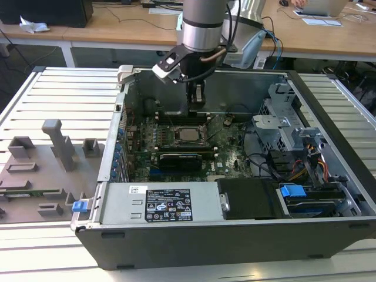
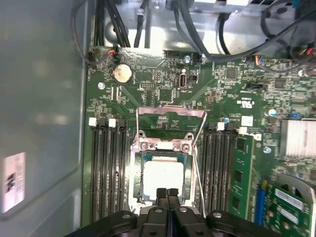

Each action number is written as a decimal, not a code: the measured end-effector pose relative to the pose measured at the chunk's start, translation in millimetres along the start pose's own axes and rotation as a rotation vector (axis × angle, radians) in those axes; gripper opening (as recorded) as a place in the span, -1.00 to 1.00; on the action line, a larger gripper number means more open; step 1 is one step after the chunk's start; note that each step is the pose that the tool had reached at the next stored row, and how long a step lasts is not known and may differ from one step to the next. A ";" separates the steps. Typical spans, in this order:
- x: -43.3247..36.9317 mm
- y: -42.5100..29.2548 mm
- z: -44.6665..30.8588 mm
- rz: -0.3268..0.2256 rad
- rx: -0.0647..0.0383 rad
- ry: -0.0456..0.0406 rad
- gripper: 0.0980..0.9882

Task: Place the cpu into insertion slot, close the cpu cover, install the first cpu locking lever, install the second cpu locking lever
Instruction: 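Place the cpu into insertion slot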

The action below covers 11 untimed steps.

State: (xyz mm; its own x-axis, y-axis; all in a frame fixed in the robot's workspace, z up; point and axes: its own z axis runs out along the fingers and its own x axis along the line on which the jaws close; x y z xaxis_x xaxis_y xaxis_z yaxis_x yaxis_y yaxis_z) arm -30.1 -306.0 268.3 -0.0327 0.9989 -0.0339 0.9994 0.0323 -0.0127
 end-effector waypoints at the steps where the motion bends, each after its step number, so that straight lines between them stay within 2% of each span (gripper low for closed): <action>1: -0.1 -0.1 -4.0 0.000 0.000 -0.0001 -0.98; 5: -0.7 -0.3 -19.5 0.000 0.000 -0.0001 -0.98; 11: -0.7 -0.3 -22.0 0.000 0.000 0.0001 -0.98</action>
State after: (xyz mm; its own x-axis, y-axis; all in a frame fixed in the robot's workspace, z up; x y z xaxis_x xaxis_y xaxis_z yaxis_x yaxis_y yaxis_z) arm -30.2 -306.0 290.3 -0.0325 0.9989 -0.0338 0.9994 0.0321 -0.0126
